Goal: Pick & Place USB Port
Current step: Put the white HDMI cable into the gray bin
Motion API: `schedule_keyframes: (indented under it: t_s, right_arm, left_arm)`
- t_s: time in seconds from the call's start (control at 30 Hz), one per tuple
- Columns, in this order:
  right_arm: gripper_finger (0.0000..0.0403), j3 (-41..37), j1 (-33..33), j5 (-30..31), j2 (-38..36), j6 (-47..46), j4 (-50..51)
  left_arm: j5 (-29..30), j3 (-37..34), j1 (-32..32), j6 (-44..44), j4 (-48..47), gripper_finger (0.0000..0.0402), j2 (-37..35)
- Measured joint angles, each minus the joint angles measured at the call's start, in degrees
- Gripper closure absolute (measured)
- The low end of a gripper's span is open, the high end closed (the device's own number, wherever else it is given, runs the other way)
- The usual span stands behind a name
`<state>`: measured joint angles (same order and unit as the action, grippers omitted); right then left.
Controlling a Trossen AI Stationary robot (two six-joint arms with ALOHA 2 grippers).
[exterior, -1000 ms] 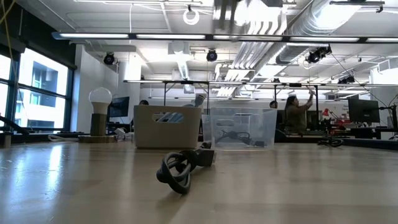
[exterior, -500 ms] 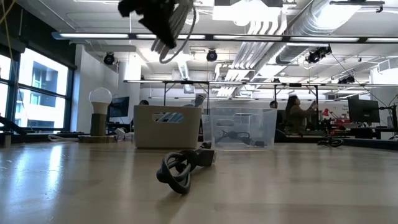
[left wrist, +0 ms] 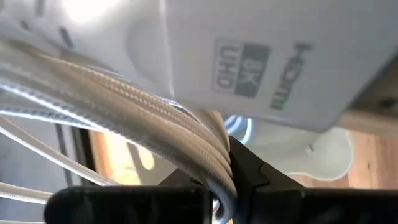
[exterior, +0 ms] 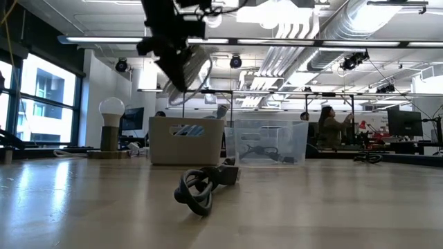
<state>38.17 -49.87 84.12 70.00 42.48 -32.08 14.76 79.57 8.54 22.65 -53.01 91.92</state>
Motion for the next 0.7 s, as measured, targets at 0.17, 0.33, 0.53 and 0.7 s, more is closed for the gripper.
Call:
schedule_keyframes:
  t_s: [0.17, 0.33, 0.53, 0.7]
  right_arm:
    - [0.0236, 0.0, 0.0, 0.2, 0.0, 0.0, 0.0]
    - [0.0237, 0.0, 0.0, 0.2, 0.0, -0.1, 0.0]
    - [0.0238, 0.0, 0.0, 0.2, 0.0, -0.6, 0.0]
    - [0.0241, 0.0, 0.0, 0.2, 0.0, -0.6, 0.0]
  left_arm:
    - [-5.2, -8.6, 2.2, 1.2, 10.2, 0.039, 0.0]
    - [-10.6, -14.9, 3.5, 2.6, 19.8, 0.039, 0.0]
    - [-11.7, -17.7, 3.6, 2.6, 24.1, 0.0387, 0.0]
    - [-13.2, -17.7, 3.5, 2.6, 24.8, 0.0388, 0.0]
